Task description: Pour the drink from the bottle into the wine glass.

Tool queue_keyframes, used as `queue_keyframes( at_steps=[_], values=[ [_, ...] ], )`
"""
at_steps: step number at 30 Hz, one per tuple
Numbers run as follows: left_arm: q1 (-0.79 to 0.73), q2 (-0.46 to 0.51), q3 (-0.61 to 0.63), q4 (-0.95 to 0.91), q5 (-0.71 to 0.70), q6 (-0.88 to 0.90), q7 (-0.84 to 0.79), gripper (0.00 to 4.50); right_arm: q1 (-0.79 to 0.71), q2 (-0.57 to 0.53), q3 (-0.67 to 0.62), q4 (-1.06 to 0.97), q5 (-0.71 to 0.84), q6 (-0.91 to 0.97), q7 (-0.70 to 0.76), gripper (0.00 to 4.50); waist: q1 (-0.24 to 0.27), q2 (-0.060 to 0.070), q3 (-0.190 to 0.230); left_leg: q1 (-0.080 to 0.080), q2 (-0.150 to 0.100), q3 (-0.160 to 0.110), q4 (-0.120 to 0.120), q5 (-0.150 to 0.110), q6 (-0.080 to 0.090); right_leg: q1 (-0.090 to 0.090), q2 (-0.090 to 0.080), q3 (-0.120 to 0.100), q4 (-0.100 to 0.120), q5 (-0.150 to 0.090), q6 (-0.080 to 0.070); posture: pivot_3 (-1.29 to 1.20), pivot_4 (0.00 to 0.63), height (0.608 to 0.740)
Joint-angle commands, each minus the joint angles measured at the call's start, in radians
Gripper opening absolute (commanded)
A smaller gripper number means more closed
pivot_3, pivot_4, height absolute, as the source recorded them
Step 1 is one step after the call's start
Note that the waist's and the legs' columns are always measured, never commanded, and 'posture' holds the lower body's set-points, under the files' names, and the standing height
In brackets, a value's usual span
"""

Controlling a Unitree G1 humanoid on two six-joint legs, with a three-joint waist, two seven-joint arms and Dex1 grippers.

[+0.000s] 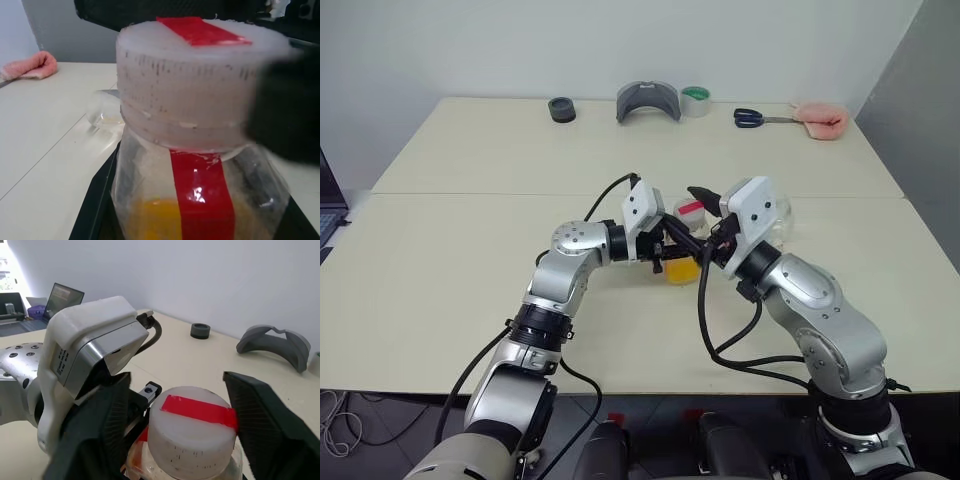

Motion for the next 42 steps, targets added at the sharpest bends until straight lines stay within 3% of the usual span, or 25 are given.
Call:
queue_keyframes(
  at_steps=[1, 6, 10, 14, 19, 21, 22, 28, 35, 42],
  values=[
    [-0.016, -0.002, 0.002, -0.044, -0.008, -0.012, 0.003, 1.76, -0.016, 0.003, 0.010, -0.021, -0.001, -0.027, 0.016, 1.90, 0.000, 0.000, 0.000, 0.000, 0.000, 0.000, 0.000, 0.000, 0.000, 0.000, 0.000, 0.000, 0.000, 0.000, 0.000, 0.00, 0.150, 0.740],
    [-0.019, 0.001, 0.000, -0.047, -0.009, -0.008, -0.002, 1.76, -0.017, -0.026, 0.013, -0.016, 0.040, -0.037, 0.095, 1.85, 0.000, 0.000, 0.000, 0.000, 0.000, 0.000, 0.000, 0.000, 0.000, 0.000, 0.000, 0.000, 0.000, 0.000, 0.000, 0.00, 0.150, 0.740],
    [-0.031, 0.008, 0.001, -0.044, -0.016, -0.004, -0.024, 1.76, -0.093, -0.190, -0.001, 0.079, 0.143, -0.124, 0.441, 1.85, 0.000, 0.000, 0.000, 0.000, -0.001, 0.000, 0.000, 0.000, 0.000, 0.000, 0.000, 0.000, 0.000, 0.000, 0.000, 0.00, 0.150, 0.740],
    [-0.039, 0.014, 0.004, -0.056, -0.030, 0.009, -0.052, 1.76, -0.261, -0.303, 0.004, 0.355, 0.159, -0.238, 0.759, 1.85, -0.007, 0.000, 0.000, 0.002, 0.000, 0.001, 0.000, 0.000, 0.000, 0.001, 0.001, 0.000, 0.000, 0.000, 0.000, 0.00, 0.150, 0.740],
    [-0.043, 0.006, 0.007, -0.061, -0.028, 0.012, -0.037, 1.74, -0.354, -0.337, 0.001, 0.481, 0.211, -0.149, 0.887, 1.85, -0.008, 0.001, 0.001, 0.001, 0.001, 0.000, 0.000, 0.000, 0.001, 0.001, 0.001, 0.000, 0.000, 0.000, 0.000, 0.00, 0.150, 0.740],
    [-0.041, 0.008, 0.008, -0.065, -0.028, 0.015, -0.033, 1.74, -0.344, -0.336, -0.036, 0.480, 0.203, -0.161, 0.850, 1.85, -0.004, 0.001, 0.001, 0.000, 0.001, 0.000, 0.000, 0.000, 0.000, 0.000, 0.001, 0.000, 0.000, 0.000, 0.000, 0.00, 0.150, 0.740],
    [-0.039, 0.009, 0.009, -0.067, -0.029, 0.017, -0.032, 1.74, -0.333, -0.340, -0.062, 0.477, 0.200, -0.171, 0.830, 2.60, -0.002, 0.001, 0.001, 0.000, 0.000, 0.000, 0.000, 0.000, 0.000, 0.000, 0.000, 0.000, 0.000, 0.000, 0.000, 0.00, 0.150, 0.740],
    [-0.043, 0.010, 0.011, -0.055, -0.028, 0.016, -0.024, 1.74, -0.255, -0.388, -0.189, 0.332, 0.237, -0.118, 0.722, 4.50, 0.002, 0.001, 0.001, -0.001, -0.001, 0.001, 0.001, 0.000, 0.000, 0.000, -0.002, 0.000, 0.000, 0.000, 0.000, 0.00, 0.150, 0.740],
    [-0.058, -0.010, 0.011, -0.026, -0.027, 0.012, -0.015, 1.74, -0.059, -0.364, -0.280, -0.002, 0.326, 0.068, 0.456, 4.50, 0.001, 0.001, 0.001, -0.001, -0.001, 0.000, 0.000, 0.000, 0.000, 0.000, -0.002, 0.000, 0.000, 0.000, 0.000, 0.00, 0.150, 0.740],
    [-0.086, -0.020, 0.009, 0.020, -0.022, -0.003, -0.035, 1.74, -0.017, -0.130, -0.112, -0.129, 0.092, 0.076, 0.036, 4.50, -0.006, 0.001, 0.001, 0.000, 0.000, 0.001, 0.000, 0.000, 0.000, 0.000, 0.001, 0.001, 0.001, 0.000, 0.001, 0.00, 0.150, 0.740]
  ],
)
